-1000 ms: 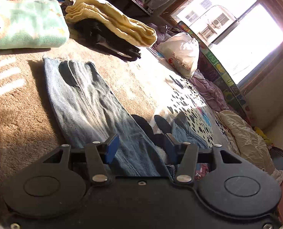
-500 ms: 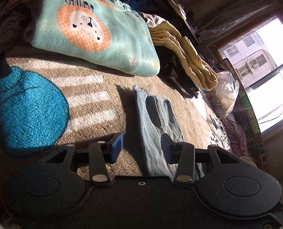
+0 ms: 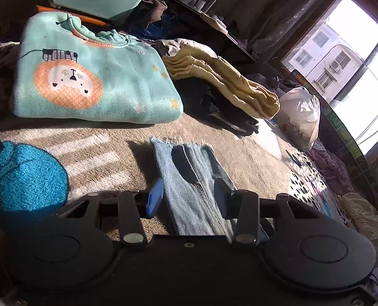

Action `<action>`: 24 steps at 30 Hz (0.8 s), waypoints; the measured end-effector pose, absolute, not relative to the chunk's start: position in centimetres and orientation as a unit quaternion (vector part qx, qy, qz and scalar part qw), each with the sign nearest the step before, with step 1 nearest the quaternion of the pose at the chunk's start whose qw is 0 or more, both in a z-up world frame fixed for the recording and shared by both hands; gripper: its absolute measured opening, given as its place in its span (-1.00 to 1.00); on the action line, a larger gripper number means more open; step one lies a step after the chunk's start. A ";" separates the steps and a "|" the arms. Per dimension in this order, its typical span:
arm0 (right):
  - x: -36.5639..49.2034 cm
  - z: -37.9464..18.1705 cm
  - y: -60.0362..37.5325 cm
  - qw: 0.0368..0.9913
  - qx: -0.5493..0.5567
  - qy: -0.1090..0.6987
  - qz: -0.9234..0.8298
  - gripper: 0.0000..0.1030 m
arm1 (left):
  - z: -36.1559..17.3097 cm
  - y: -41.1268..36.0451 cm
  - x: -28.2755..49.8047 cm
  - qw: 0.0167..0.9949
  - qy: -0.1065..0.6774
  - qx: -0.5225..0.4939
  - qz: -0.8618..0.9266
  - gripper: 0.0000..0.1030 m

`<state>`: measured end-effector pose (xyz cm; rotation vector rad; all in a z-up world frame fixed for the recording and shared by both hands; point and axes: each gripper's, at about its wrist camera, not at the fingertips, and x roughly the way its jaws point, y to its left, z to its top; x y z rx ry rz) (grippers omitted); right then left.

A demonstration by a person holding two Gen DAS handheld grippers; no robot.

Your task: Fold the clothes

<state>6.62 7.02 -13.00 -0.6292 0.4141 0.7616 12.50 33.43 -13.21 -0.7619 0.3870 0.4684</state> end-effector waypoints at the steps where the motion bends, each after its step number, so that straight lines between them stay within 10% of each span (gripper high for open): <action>1: 6.8 -13.3 7.5 0.857 -0.314 0.197 0.358 0.05 | -13.3 33.2 12.7 0.884 0.194 -0.362 0.224 -0.19; 6: 7.8 -14.2 8.7 0.852 -0.340 0.199 0.346 0.02 | -14.7 33.4 12.9 0.865 0.215 -0.392 0.229 -0.19; 13: 10.0 -12.9 7.0 0.872 -0.255 0.226 0.351 -0.77 | -11.9 32.0 13.9 0.891 0.178 -0.403 0.111 -0.19; 24: 10.8 -12.3 2.6 0.908 -0.094 0.228 0.337 -0.83 | -12.5 26.8 24.6 0.862 0.293 -0.413 -0.010 -0.19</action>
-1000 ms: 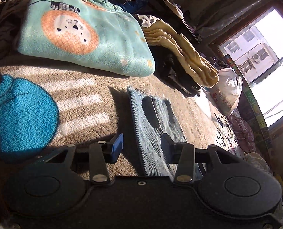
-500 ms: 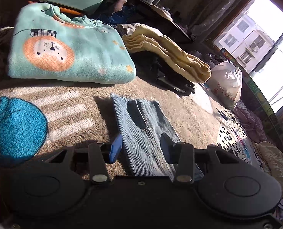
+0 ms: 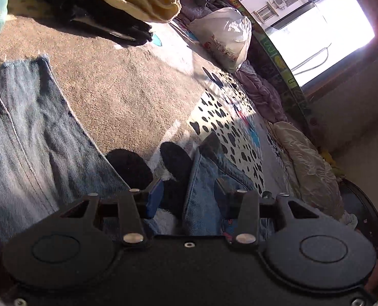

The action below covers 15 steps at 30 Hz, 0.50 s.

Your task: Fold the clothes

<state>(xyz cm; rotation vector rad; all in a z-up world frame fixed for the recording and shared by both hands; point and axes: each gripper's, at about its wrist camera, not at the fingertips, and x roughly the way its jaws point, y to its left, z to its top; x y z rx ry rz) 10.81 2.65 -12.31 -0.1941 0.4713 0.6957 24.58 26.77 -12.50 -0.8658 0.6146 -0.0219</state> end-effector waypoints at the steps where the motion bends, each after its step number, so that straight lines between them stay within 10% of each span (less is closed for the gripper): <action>1: 10.8 -12.4 2.5 0.908 -0.093 0.229 0.339 -0.82 | -12.4 26.2 25.5 0.862 0.298 -0.409 -0.014 -0.19; 9: 10.7 -12.9 1.3 0.911 -0.057 0.220 0.345 -0.83 | -14.4 22.8 29.1 0.864 0.359 -0.353 0.009 -0.19; 15: 11.3 -13.3 0.2 0.912 -0.014 0.216 0.348 -0.83 | -12.7 19.1 30.2 0.907 0.343 -0.243 -0.007 -0.86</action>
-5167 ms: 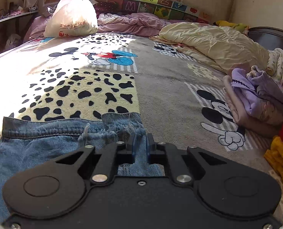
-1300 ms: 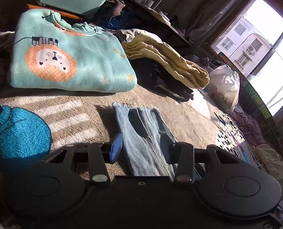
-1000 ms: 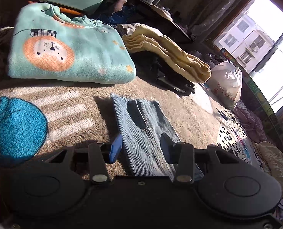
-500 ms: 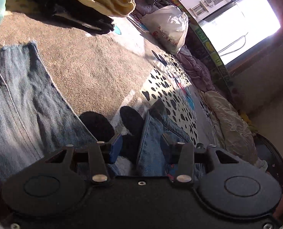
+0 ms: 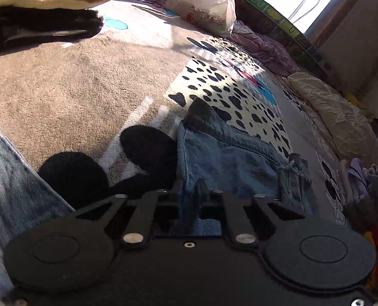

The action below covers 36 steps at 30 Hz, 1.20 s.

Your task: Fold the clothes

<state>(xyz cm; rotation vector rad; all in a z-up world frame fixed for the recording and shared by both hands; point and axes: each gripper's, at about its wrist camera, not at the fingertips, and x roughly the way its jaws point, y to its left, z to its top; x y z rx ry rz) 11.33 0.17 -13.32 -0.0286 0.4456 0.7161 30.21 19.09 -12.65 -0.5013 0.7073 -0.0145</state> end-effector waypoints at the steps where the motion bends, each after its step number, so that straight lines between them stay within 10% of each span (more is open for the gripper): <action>1: 11.4 -13.5 0.0 0.912 -0.010 0.217 0.347 -0.83 | -12.1 18.3 30.2 0.916 0.336 -0.221 -0.010 -0.88; 24: 14.3 -16.4 -7.6 0.899 0.119 0.275 0.320 -0.83 | -13.8 -2.0 31.9 0.928 0.316 0.191 -0.056 -1.00; 36: 13.6 -15.7 -8.1 0.883 0.138 0.267 0.362 -0.75 | -7.7 12.9 33.9 0.956 0.277 -0.092 -0.036 -0.94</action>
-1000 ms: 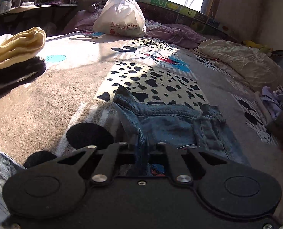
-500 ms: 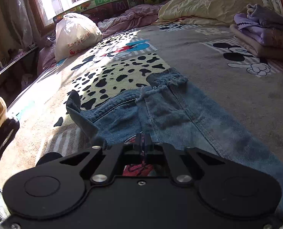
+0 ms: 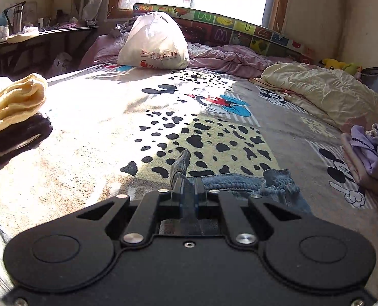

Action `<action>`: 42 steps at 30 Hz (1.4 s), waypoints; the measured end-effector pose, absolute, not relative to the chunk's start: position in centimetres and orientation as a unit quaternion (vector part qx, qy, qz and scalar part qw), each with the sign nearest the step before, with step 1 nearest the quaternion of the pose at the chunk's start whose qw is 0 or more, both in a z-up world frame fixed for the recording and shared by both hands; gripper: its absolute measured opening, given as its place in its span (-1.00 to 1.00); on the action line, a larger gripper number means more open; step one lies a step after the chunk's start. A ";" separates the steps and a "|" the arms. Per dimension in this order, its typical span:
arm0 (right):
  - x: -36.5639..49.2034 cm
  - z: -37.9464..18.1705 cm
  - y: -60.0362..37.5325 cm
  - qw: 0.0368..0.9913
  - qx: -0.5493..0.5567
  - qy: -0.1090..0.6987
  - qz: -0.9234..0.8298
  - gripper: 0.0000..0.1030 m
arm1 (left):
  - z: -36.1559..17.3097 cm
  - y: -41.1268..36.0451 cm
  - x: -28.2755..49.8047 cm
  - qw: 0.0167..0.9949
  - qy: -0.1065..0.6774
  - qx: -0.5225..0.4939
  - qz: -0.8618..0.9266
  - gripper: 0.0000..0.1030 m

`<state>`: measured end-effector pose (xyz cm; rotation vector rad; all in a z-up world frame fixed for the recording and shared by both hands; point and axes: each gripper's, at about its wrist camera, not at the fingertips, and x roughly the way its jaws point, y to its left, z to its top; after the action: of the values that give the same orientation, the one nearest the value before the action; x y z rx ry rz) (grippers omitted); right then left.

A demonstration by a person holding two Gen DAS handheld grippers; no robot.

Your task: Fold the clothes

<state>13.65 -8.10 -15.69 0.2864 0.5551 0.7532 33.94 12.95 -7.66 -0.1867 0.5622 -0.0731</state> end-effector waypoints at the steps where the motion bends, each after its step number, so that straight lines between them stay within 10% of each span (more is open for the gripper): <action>1: 13.5 -15.6 -7.9 0.883 0.132 0.266 0.364 -0.75 | -8.0 13.7 34.5 0.953 0.282 -0.106 -0.040 -0.94; 3: 13.3 -15.4 -7.4 0.883 0.116 0.262 0.371 -0.72 | -8.7 15.0 35.7 0.947 0.291 -0.132 -0.046 -0.94; 7: 12.6 -14.6 -5.8 0.890 0.071 0.246 0.378 0.02 | -9.7 12.2 38.5 0.951 0.295 -0.071 -0.065 -0.94; 15: 12.9 -15.3 -3.8 0.883 0.044 0.266 0.385 0.07 | -13.8 7.0 41.7 0.925 0.362 0.023 -0.114 -0.93; 26: 13.2 -15.8 -4.2 0.874 0.066 0.274 0.396 0.26 | -6.2 15.1 34.6 0.957 0.274 -0.062 -0.066 -0.48; 29: 12.8 -15.5 -4.0 0.872 0.070 0.274 0.400 0.26 | -5.1 19.9 30.2 0.961 0.255 -0.109 0.016 -0.15; 42: 13.1 -12.7 -14.1 0.879 0.164 0.273 0.355 0.29 | -12.7 33.2 13.5 0.849 0.276 -0.406 0.199 -0.12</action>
<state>13.14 -14.15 -12.68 0.3409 0.5701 0.7407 13.46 33.18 -12.70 -0.8546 0.5812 0.4187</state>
